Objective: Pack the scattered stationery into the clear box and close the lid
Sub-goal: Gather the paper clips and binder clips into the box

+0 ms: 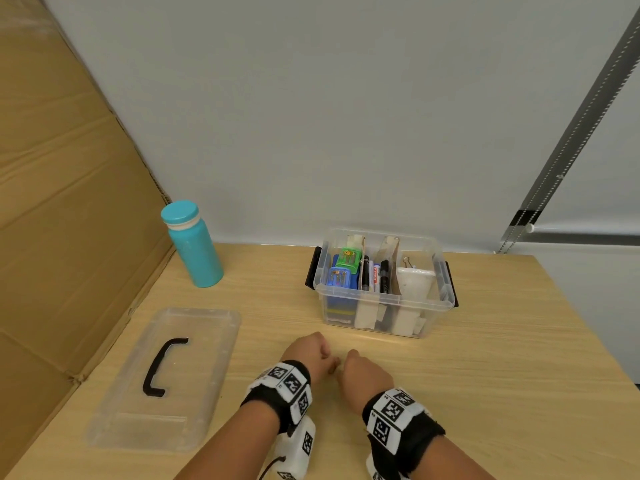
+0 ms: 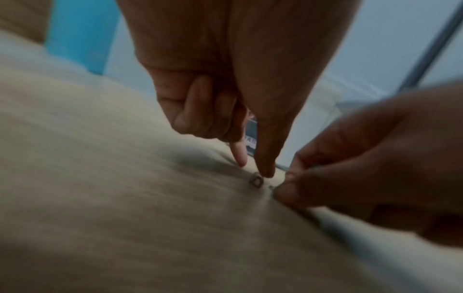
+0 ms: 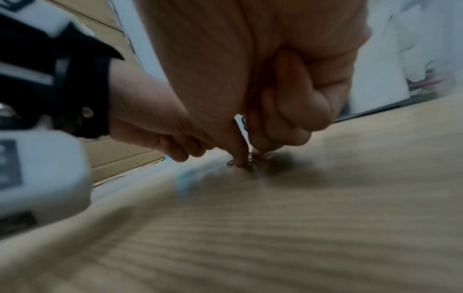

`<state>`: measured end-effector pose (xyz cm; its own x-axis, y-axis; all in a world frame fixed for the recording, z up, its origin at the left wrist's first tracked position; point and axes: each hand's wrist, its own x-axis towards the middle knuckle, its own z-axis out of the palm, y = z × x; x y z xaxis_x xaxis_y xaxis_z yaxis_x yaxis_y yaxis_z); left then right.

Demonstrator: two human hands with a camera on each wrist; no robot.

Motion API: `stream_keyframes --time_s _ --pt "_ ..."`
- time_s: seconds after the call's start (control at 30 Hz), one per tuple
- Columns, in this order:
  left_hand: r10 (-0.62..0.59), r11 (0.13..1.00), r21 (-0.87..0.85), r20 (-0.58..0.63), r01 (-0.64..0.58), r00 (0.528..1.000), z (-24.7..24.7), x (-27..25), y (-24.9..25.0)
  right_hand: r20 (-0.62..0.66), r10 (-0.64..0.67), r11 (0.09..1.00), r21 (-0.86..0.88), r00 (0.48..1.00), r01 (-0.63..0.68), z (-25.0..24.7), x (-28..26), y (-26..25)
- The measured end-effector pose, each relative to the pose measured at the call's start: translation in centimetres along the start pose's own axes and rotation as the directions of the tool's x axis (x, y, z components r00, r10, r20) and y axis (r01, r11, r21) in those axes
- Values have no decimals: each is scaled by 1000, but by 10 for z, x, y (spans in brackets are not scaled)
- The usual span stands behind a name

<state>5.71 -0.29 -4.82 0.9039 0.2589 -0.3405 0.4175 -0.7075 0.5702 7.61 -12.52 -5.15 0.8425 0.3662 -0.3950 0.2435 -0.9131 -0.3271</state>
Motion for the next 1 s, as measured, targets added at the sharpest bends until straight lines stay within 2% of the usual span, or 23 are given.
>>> stream_keyframes --time_s 0.07,0.23,0.4,0.47,0.53,0.57,0.6,0.63,0.67,0.7,0.73,0.77,0.83,0.9,1.0 --pt "-7 996 93 31 4 999 2 7 6 16 14 999 -46 1000 -13 -4 1 1" --pt "10 982 187 100 -29 995 2 12 6 47 -15 978 -207 999 24 -10 -6 10" --pt "7 975 217 143 -38 990 -2 2 -6 120 -47 986 -152 992 65 -16 -15 26" --pt "23 979 198 161 -55 987 -2 -3 -14 120 -98 995 -20 988 101 -16 -18 37" --pt "63 994 75 168 -77 984 -1 -7 -22 135 -136 967 233 981 102 -18 -19 51" --pt "69 997 -55 165 -60 984 -1 -9 -25 158 -134 912 407 978 59 -21 -21 58" --pt "49 977 -211 164 -14 985 -2 -12 -26 197 -118 798 603 973 -25 -24 -24 64" --pt "11 929 -365 177 55 984 -3 -14 -27 234 -107 604 788 966 -124 -26 -26 70" --pt "-21 853 -507 200 122 979 -5 -16 -28 254 -119 389 901 960 -190 -26 -28 76" --pt "-35 760 -627 223 171 974 -5 -17 -28 250 -140 217 952 958 -216 -27 -30 81" --pt "-38 678 -709 231 195 972 -6 -18 -29 231 -143 116 970 962 -215 -28 -31 84" --pt "-36 612 -764 231 204 972 -6 -19 -29 216 -137 61 976 967 -209 -29 -32 85" --pt "-22 496 -844 224 205 974 -6 -21 -26 195 -120 42 981 973 -191 -36 -33 85" --pt "2 389 -898 224 206 975 -10 -24 -20 178 -105 77 982 978 -170 -49 -34 82" --pt "25 305 -934 205 188 978 -16 -25 -10 42 -80 221 975 996 -24 -82 -37 74"
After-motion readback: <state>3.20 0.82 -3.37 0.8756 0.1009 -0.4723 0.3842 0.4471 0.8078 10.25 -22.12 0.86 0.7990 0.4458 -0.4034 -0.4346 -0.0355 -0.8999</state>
